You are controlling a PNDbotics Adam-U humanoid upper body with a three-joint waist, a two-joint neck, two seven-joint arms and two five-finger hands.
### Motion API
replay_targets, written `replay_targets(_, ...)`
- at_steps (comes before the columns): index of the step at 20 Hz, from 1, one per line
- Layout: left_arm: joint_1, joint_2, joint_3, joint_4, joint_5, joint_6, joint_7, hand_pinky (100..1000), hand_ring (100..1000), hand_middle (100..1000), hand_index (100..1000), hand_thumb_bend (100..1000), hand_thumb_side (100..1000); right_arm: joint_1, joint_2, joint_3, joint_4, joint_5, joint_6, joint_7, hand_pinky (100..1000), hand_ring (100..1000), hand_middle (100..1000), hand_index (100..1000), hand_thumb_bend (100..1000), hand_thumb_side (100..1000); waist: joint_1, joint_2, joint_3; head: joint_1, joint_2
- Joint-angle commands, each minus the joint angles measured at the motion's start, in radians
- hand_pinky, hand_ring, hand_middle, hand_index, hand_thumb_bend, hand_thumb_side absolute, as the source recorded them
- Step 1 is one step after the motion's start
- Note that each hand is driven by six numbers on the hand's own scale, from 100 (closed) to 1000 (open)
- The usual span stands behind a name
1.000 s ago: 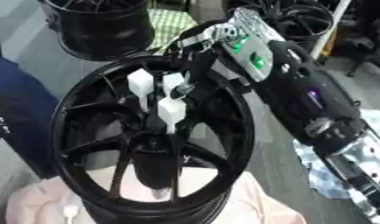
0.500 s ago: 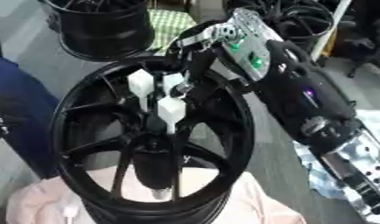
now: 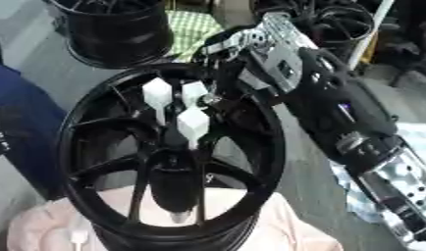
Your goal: Pull the pin out of the wheel hub.
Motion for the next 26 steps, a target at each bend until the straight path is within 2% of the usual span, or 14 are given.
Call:
replay_targets(1, -0.010, 0.016, -0.003, -0.013, -0.002, -0.003, -0.001, 711, 622, 734, 861, 365, 694, -0.020, -0.007, -0.007, 0.002, 0.010, -0.007, 0.001, 788, 809, 784, 865, 376, 323, 0.008, -0.012, 0.001, -0.002, -0.012)
replay_targets(12, -0.012, 0.016, -0.004, -0.013, -0.002, -0.003, -0.002, 711, 621, 733, 861, 367, 693, -0.022, 0.004, -0.009, -0.008, -0.005, -0.007, 0.001, 764, 777, 679, 765, 372, 326, 0.008, -0.011, 0.004, -0.002, -0.015)
replay_targets(17, -0.012, 0.016, -0.004, -0.013, -0.001, -0.003, -0.002, 711, 621, 732, 861, 368, 692, -0.023, 0.015, -0.009, -0.013, -0.009, -0.001, -0.017, 754, 757, 626, 714, 339, 314, 0.009, -0.011, 0.003, -0.003, -0.017)
replay_targets(19, -0.013, 0.015, -0.005, -0.013, -0.001, -0.003, -0.002, 711, 620, 732, 861, 369, 692, -0.025, 0.020, -0.009, -0.015, -0.010, -0.001, -0.029, 743, 739, 597, 683, 294, 285, 0.009, -0.010, 0.003, -0.003, -0.017)
replay_targets(23, -0.012, 0.015, -0.003, -0.013, -0.001, -0.002, -0.001, 710, 620, 731, 861, 370, 692, -0.028, 0.023, -0.010, -0.023, -0.005, 0.000, -0.064, 722, 702, 539, 623, 140, 157, 0.009, -0.011, 0.004, -0.004, -0.017)
replay_targets(26, -0.011, 0.014, -0.003, -0.013, -0.001, -0.002, 0.000, 710, 620, 731, 861, 370, 692, -0.031, 0.020, -0.013, -0.030, -0.007, 0.000, -0.089, 710, 681, 510, 590, 100, 110, 0.009, -0.012, 0.003, -0.004, -0.017)
